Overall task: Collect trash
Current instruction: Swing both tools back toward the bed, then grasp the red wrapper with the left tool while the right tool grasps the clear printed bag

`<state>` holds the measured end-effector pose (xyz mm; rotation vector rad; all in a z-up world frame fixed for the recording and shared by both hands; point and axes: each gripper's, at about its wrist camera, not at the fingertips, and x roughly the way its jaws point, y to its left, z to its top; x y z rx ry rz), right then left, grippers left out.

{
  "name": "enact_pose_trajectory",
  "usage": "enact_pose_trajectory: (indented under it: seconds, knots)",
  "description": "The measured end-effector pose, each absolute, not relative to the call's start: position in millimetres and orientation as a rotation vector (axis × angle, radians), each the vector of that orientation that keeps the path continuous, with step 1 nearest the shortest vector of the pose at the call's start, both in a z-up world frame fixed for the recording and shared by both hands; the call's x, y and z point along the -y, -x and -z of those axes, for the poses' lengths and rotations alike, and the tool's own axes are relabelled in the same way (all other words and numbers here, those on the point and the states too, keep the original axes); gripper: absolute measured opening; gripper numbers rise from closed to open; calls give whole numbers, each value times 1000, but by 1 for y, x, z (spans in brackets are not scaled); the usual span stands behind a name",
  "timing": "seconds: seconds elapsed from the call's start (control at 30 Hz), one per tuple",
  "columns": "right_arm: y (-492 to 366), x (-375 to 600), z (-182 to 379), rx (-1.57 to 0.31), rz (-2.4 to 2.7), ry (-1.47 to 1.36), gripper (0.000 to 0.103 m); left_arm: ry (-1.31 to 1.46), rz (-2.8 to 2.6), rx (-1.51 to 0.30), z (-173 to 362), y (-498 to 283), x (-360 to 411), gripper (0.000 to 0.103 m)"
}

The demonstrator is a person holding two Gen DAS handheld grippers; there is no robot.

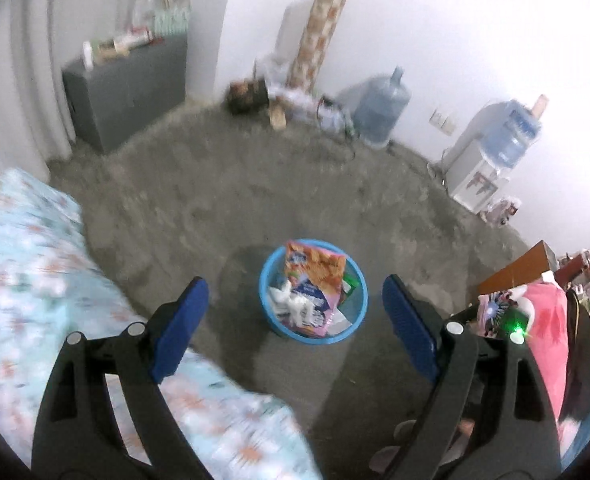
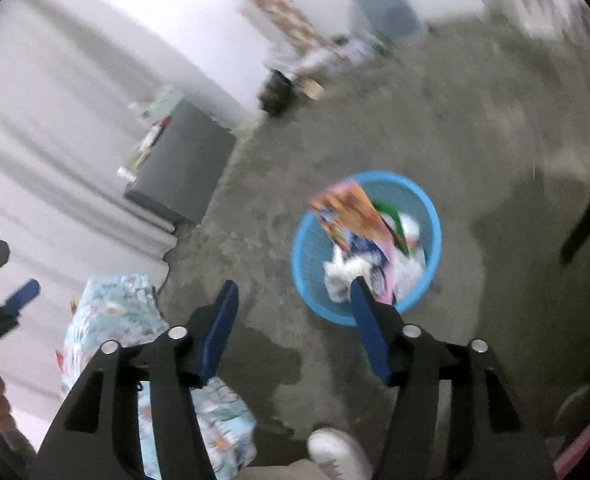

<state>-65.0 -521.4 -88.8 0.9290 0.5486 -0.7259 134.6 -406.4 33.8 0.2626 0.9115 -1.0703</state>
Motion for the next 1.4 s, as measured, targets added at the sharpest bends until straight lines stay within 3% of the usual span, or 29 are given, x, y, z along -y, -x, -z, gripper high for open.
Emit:
enact_pose_trajectory:
  seconds: [0.27,0.57,0.8,1.13,1.4]
  knots:
    - [-5,436,2,-621,588,-669,85,-236,927,-705,-101,-121,241,87]
    - [-92,317,-42,-733,449,-352,97,-139,594,-690,-116,-143,60,88]
    - [-134,256,-64,-722,404,-107,97,-55,368,-700,-103,-159,-49,89]
    - [-200,257,-74,-729,92,-344,97,29,350,-718,-70,-196,-88,89]
    - [-278,282,-23,-871,-52,-651,96,109,444,-781,-51,-281,-61,89]
